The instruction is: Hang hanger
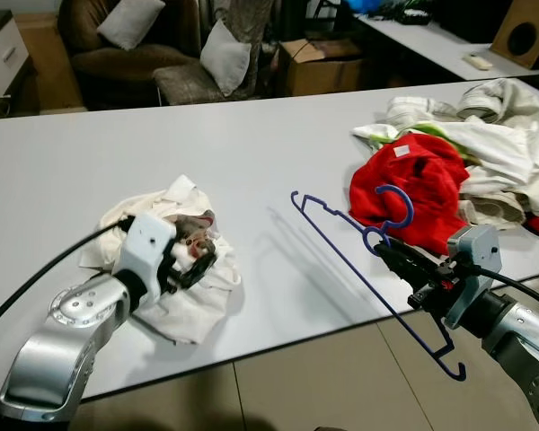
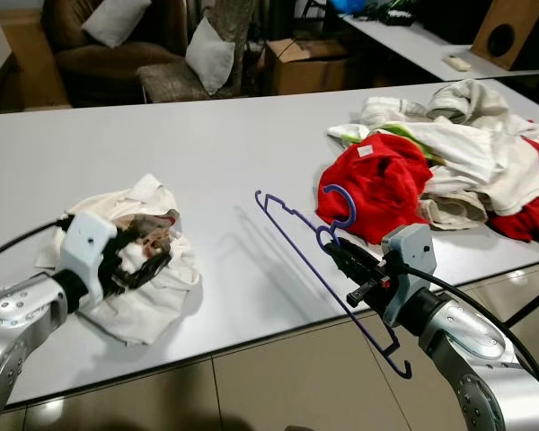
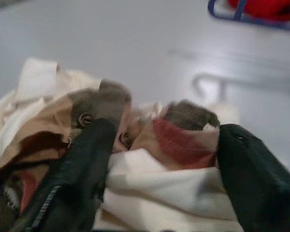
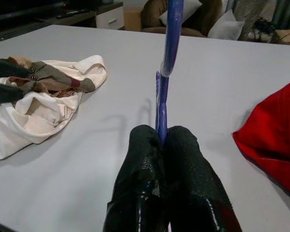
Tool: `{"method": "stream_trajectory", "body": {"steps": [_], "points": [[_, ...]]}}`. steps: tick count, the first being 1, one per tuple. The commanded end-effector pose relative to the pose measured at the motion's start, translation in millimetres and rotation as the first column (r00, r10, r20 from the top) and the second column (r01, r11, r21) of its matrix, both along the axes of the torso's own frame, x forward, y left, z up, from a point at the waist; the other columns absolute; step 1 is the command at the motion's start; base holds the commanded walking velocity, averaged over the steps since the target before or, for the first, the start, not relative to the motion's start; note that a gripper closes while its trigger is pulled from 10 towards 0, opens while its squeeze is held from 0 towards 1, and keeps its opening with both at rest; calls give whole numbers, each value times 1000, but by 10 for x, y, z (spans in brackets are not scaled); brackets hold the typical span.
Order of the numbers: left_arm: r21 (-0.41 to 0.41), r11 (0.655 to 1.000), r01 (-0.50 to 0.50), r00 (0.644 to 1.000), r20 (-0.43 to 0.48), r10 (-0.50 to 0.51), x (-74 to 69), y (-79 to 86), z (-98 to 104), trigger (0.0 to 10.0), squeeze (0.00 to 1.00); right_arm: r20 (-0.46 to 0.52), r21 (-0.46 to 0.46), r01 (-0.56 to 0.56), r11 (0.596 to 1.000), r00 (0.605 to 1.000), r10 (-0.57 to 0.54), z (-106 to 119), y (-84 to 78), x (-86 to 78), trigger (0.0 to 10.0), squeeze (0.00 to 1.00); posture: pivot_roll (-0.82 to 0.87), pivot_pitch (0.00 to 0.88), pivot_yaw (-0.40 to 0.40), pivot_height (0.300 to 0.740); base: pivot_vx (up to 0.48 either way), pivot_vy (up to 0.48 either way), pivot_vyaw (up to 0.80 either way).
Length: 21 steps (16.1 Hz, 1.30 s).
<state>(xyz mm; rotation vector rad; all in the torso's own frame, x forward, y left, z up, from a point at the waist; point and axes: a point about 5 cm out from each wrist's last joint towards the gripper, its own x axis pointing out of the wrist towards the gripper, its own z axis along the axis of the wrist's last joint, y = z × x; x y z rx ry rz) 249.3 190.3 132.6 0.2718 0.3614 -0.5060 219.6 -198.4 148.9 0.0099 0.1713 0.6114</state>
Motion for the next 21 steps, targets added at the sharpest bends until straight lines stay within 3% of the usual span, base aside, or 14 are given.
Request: {"method": "stream_trajectory", "body": {"steps": [1,2,6,11,15,17,19,20,21], "points": [[53,999,6,999,-33,-5,-14,26,-49,2118,0,15,-3,-9,1000,1000,9,57,-4,11,10000,0,-144,0,-25,740,0,0,0],[106,994,-17,999,-32,20,4,72,-69,0,0,16,-2,-12,1000,1000,12,57,3,15,10000,0,-143,0,-25,740,0,0,0],[133,989,-61,993,112,46,211,83,-19,0,0,23,-1,-1,1000,1000,1,48,10,23,10000,0,-145,0,-22,740,0,0,0],[146,989,-32,990,142,11,554,16,-155,0,0,43,10,38,999,998,-38,37,31,56,10000,0,-162,0,-10,740,0,0,0],[50,999,-20,958,288,5,879,-82,134,0,0,63,28,71,997,995,-73,53,22,110,10000,0,-163,0,-8,740,0,0,0],[7,1000,4,934,357,-6,953,-103,307,0,0,72,43,81,996,994,-84,68,22,139,10000,0,-157,0,-13,740,0,0,0],[-96,993,66,866,501,-9,1017,-138,668,0,0,83,55,93,994,992,-97,89,15,179,10000,0,-146,0,-19,740,0,0,0],[-113,988,110,839,543,-32,1016,-147,808,0,0,86,58,97,994,991,-101,90,16,195,10000,0,-144,0,-18,740,0,0,0],[-96,984,148,841,536,-74,1002,-157,834,0,0,88,58,95,994,991,-100,88,20,201,10000,0,-144,0,-18,740,0,0,0]]}}
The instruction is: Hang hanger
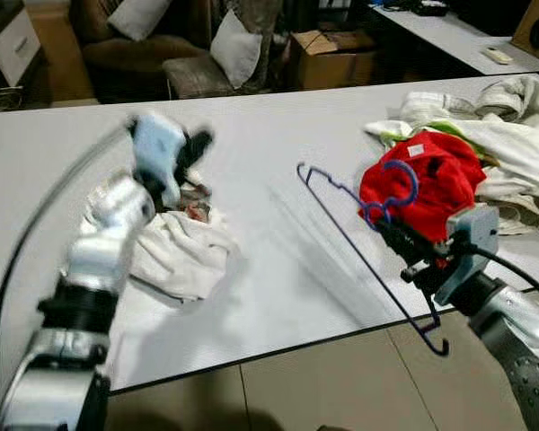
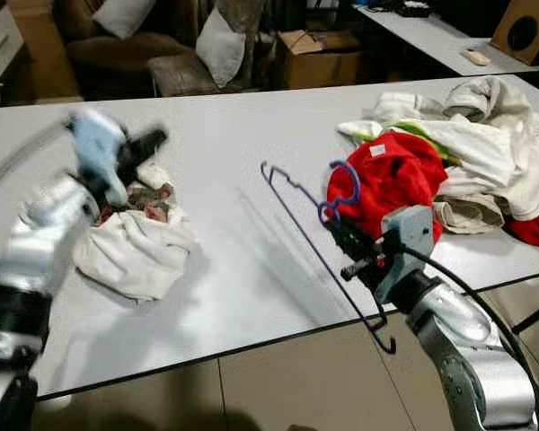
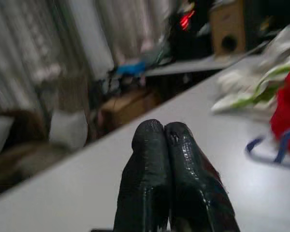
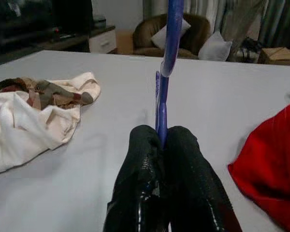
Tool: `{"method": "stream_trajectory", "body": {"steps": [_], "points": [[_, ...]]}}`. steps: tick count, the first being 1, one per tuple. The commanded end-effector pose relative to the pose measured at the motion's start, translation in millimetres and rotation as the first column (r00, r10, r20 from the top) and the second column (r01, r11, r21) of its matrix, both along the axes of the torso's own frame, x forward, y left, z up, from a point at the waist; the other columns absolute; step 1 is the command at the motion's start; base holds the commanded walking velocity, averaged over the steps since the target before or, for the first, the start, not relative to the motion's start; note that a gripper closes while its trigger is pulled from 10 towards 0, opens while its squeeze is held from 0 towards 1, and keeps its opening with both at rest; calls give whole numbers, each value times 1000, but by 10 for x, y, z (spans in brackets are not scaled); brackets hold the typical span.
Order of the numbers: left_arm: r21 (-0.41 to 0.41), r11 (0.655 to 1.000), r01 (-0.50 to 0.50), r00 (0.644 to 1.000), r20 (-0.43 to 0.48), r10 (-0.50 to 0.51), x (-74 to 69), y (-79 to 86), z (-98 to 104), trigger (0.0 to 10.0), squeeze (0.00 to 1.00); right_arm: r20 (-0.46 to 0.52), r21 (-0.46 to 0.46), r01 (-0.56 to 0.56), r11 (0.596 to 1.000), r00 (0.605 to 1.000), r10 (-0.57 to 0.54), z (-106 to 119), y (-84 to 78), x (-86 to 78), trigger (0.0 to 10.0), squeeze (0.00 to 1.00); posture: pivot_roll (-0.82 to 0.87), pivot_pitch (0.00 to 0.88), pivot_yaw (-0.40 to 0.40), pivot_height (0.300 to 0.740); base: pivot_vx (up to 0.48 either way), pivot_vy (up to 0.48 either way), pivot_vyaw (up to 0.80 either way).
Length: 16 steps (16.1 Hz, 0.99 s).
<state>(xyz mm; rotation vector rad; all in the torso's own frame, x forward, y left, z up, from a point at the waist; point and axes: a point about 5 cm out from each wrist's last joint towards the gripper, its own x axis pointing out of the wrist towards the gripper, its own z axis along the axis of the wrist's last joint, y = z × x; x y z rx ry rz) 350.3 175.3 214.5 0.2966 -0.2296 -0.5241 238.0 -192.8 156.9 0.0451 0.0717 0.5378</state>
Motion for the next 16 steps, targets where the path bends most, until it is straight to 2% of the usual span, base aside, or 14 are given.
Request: {"method": "stream_trajectory", "body": {"steps": [1,2,3,4,5,7,9,11,14,15,16], "points": [[84,993,87,995,-58,-83,-59,-27,-84,0,0,7,-1,18,1000,1000,-18,8,-32,18,10000,0,-141,0,-15,740,0,0,0],[187,968,170,980,-133,-147,-159,-39,-238,3451,0,5,-1,15,1000,1000,-15,2,-31,12,10000,0,-141,0,-14,740,0,0,0],[210,945,250,954,-219,-204,-273,-41,-391,10000,0,-11,-10,9,1000,1000,-9,-28,-46,-5,10000,0,-141,0,-14,740,0,0,0],[248,922,298,934,-277,-227,-348,-35,-517,10000,302,-36,-23,-1,1000,999,0,-70,-68,-28,10000,0,-141,0,-14,740,0,0,0],[265,913,310,926,-303,-227,-369,-35,-574,10000,1000,-50,-31,-4,1000,999,3,-95,-86,-44,10000,0,-136,0,-16,740,0,0,0],[284,907,313,910,-362,-201,-401,-60,-700,10000,1000,-78,-48,49,998,996,-52,-181,-181,-56,10000,0,-139,0,-12,740,0,0,0],[291,919,268,915,-375,-148,-402,-61,-752,10000,1000,-85,-32,111,993,990,-113,-232,-234,-63,10000,0,-149,0,-7,740,0,0,0],[293,920,259,906,-405,-126,-463,-58,-810,10000,1000,-106,-23,118,993,987,-120,-324,-237,-145,10000,0,-157,0,-4,740,0,0,0],[328,892,311,869,-479,-127,-593,-50,-945,10000,1000,-130,-8,133,991,982,-133,-394,-248,-186,10000,0,-157,0,-8,740,0,0,0],[323,895,308,867,-484,-123,-602,-56,-950,10000,1000,-131,-8,133,991,983,-133,-399,-247,-188,10000,0,-156,0,-8,740,0,0,0],[344,894,288,873,-478,-98,-592,-46,-964,10000,914,-131,-9,131,991,983,-131,-403,-243,-188,10000,0,-153,0,-11,740,0,0,0]]}}
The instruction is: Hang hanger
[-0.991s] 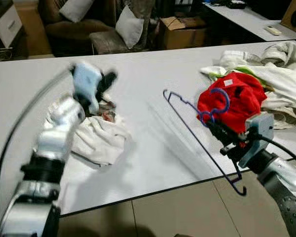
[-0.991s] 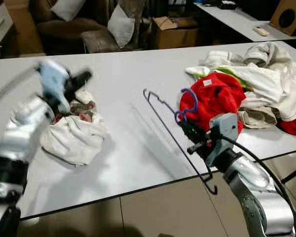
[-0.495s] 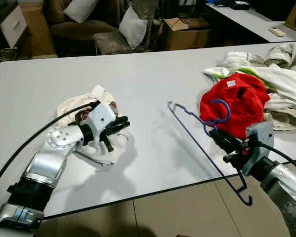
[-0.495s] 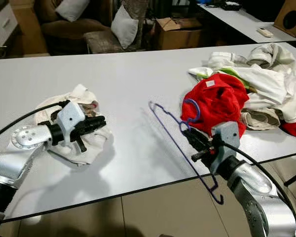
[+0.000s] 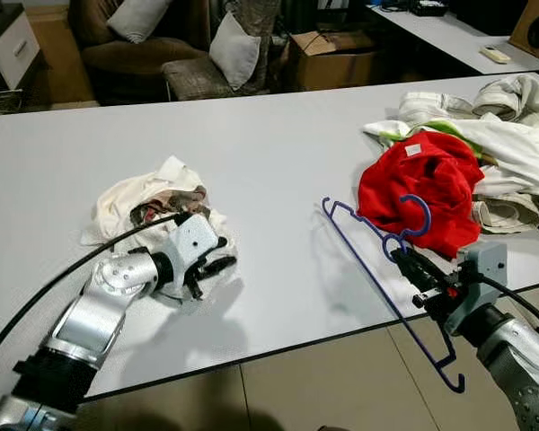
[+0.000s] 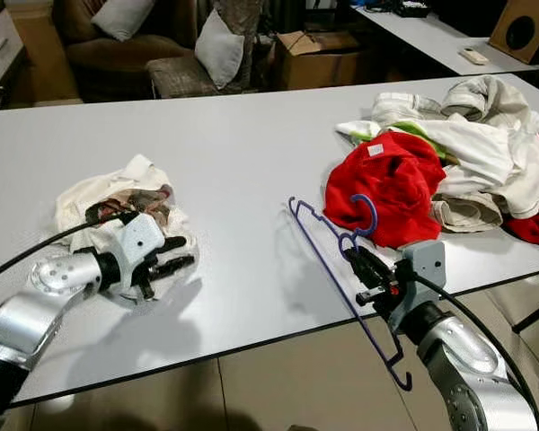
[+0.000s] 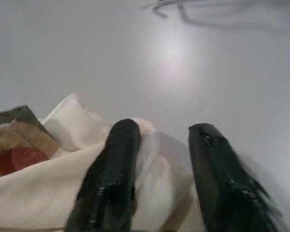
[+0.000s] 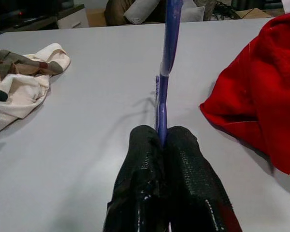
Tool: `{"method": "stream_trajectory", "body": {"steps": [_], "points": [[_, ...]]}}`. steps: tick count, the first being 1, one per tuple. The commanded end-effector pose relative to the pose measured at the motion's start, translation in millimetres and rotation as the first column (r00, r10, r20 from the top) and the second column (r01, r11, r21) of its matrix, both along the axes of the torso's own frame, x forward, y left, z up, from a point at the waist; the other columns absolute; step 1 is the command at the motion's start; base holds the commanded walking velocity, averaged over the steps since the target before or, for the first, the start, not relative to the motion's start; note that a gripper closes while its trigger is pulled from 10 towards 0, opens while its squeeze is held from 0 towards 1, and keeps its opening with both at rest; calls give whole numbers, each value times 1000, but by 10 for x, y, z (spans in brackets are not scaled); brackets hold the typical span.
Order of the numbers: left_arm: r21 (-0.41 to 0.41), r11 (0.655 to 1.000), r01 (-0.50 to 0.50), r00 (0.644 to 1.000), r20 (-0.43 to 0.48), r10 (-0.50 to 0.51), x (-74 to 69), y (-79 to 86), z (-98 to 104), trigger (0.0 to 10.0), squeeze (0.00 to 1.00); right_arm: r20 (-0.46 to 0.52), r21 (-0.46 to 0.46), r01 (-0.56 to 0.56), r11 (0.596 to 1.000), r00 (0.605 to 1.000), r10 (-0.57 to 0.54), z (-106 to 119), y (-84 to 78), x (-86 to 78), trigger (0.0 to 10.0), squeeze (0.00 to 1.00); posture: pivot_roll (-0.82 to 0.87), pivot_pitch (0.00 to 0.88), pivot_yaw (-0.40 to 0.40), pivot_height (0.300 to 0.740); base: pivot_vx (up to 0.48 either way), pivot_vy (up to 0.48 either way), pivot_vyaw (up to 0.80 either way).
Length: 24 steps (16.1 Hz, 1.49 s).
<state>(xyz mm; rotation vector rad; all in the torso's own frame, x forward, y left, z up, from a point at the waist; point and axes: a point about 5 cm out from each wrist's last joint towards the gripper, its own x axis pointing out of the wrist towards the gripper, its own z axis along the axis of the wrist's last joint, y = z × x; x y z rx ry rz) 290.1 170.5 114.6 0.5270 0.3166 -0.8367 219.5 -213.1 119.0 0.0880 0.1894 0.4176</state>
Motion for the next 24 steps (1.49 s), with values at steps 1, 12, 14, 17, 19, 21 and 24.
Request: {"method": "stream_trajectory", "body": {"steps": [1,12,14,17,19,21,24], "points": [[59,998,-23,999,32,22,33,27,11,10000,451,-6,-8,8,1000,1000,-8,-22,-28,-1,10000,0,-153,0,-11,740,0,0,0],[98,992,-74,988,140,60,81,68,17,0,0,11,7,-13,1000,1000,13,3,67,14,10000,0,-151,0,-9,740,0,0,0],[70,992,-102,980,180,88,125,102,74,0,0,17,14,-15,1000,1000,15,4,89,30,10000,0,-149,0,-8,740,0,0,0],[-45,984,-173,934,309,179,301,161,382,0,0,42,31,12,999,999,-13,37,67,77,10000,0,-139,0,-7,740,0,0,0],[-67,977,-204,902,374,214,469,220,585,0,0,64,36,38,999,997,-40,68,45,138,10000,0,-130,0,-15,740,0,0,0],[-108,975,-195,816,533,222,808,291,1248,0,0,105,45,79,996,991,-84,150,11,262,10000,0,-125,0,-17,740,0,0,0],[-334,941,-54,674,683,281,840,260,2076,0,0,150,77,150,986,976,-160,235,-64,284,10000,0,-131,0,-2,740,0,0,0]]}}
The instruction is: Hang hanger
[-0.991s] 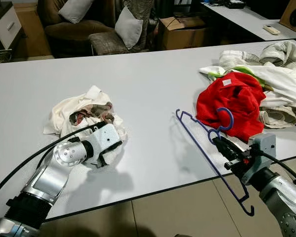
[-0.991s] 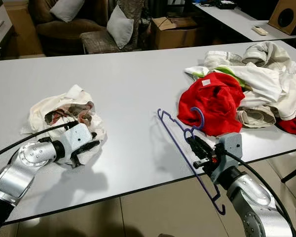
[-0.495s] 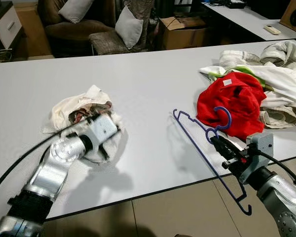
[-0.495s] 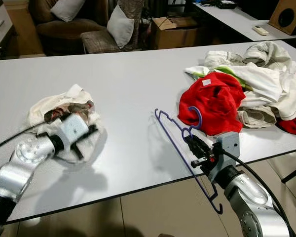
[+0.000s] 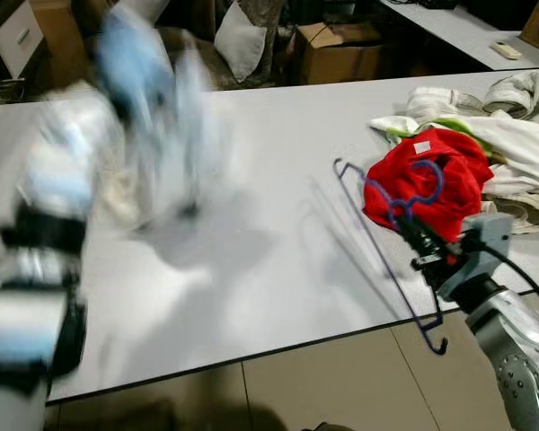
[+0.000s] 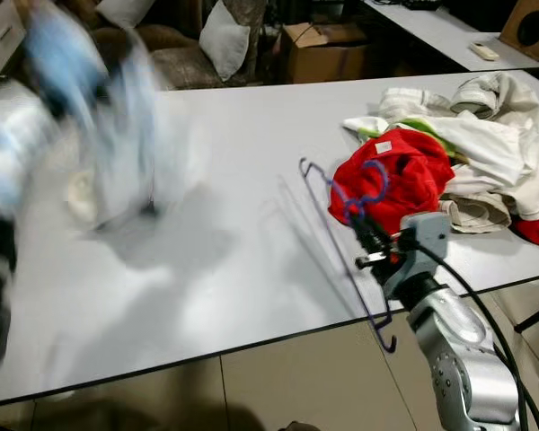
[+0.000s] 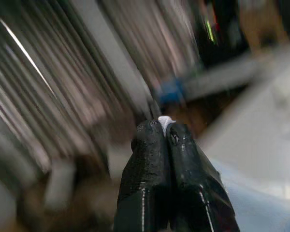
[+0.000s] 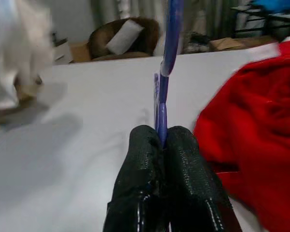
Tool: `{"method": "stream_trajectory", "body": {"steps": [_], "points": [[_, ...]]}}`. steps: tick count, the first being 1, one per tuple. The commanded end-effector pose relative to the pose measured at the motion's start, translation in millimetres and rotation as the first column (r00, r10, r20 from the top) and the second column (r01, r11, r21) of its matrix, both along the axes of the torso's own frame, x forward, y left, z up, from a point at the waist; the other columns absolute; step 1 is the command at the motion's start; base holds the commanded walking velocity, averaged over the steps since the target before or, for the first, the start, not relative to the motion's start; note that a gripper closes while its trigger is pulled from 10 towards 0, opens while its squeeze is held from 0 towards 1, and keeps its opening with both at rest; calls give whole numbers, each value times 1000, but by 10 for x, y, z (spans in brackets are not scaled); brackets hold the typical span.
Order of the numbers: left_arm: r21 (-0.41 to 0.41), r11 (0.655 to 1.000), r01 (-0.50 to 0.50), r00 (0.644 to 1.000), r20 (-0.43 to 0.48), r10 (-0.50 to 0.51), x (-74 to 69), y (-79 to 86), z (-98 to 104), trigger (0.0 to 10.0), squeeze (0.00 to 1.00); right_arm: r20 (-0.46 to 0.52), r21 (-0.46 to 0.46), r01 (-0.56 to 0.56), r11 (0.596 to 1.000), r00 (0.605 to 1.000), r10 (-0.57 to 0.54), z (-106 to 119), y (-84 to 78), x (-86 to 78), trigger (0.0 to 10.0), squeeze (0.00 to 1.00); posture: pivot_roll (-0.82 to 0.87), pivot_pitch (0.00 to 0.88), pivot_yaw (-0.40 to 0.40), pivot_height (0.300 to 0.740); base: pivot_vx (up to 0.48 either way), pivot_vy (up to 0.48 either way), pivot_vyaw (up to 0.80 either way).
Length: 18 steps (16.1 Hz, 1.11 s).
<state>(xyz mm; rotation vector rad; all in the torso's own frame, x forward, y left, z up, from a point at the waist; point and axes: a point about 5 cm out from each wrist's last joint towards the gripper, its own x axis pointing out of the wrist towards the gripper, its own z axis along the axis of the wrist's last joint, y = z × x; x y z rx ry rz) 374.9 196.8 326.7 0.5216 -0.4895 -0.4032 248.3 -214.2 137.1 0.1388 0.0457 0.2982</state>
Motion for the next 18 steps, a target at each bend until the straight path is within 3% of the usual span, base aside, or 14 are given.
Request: {"method": "stream_trajectory", "body": {"steps": [1,2,3,5,7,9,10,11,12,13,14,15,17,18], "points": [[-15,999,34,999,-6,-34,-7,-16,-38,0,0,34,3,39,999,999,-39,55,-65,-5,10000,0,-131,0,-2,740,0,0,0],[51,996,67,994,-93,-62,18,-95,-276,0,0,30,4,49,999,998,-50,28,-70,-28,10000,0,-139,0,10,740,0,0,0],[66,995,75,992,-111,-67,38,-107,-338,0,0,30,5,50,999,998,-50,21,-67,-30,10000,0,-141,0,11,740,0,0,0],[136,979,154,947,-302,-107,-40,-251,-1049,0,0,12,3,39,999,999,-39,-32,-20,-64,10000,0,-145,0,11,740,0,0,0],[140,978,158,936,-338,-103,-119,-255,-1223,0,0,4,-7,25,1000,1000,-25,-46,-1,-67,10000,0,-138,0,0,740,0,0,0],[166,976,141,937,-341,-78,-122,-188,-1214,0,0,2,-12,5,1000,1000,-5,-47,24,-36,10000,0,-132,0,-7,740,0,0,0],[119,987,106,962,-264,-71,-73,-144,-1008,0,0,12,-14,1,1000,1000,-1,-29,32,-12,10000,0,-127,0,-11,740,0,0,0],[-112,988,102,992,-59,-109,-54,-113,-492,0,0,50,-1,27,1000,998,-27,32,6,13,10000,0,-128,0,-13,740,0,0,0],[-314,936,161,986,85,-141,-95,-62,-129,0,0,72,23,53,998,996,-55,72,-26,25,10000,0,-127,0,-10,740,0,0,0],[-398,888,231,971,156,-183,-145,-18,73,0,0,82,29,73,997,994,-75,87,-54,29,10000,0,-128,0,-6,740,0,0,0],[-376,894,243,969,135,-207,-144,-25,56,0,0,81,26,75,997,994,-77,83,-59,26,10000,0,-128,0,-6,740,0,0,0],[-281,935,217,976,55,-210,-114,-59,-108,0,0,75,21,73,997,994,-75,66,-57,16,10000,0,-128,0,-6,740,0,0,0],[-126,982,143,978,-134,-160,-51,-136,-588,0,0,67,10,66,998,995,-67,40,-32,-3,10000,0,-136,0,0,740,0,0,0],[-150,978,146,973,-158,-169,-59,-172,-681,0,0,66,11,68,998,995,-69,38,-30,-4,10000,0,-134,0,-4,740,0,0,0]]}}
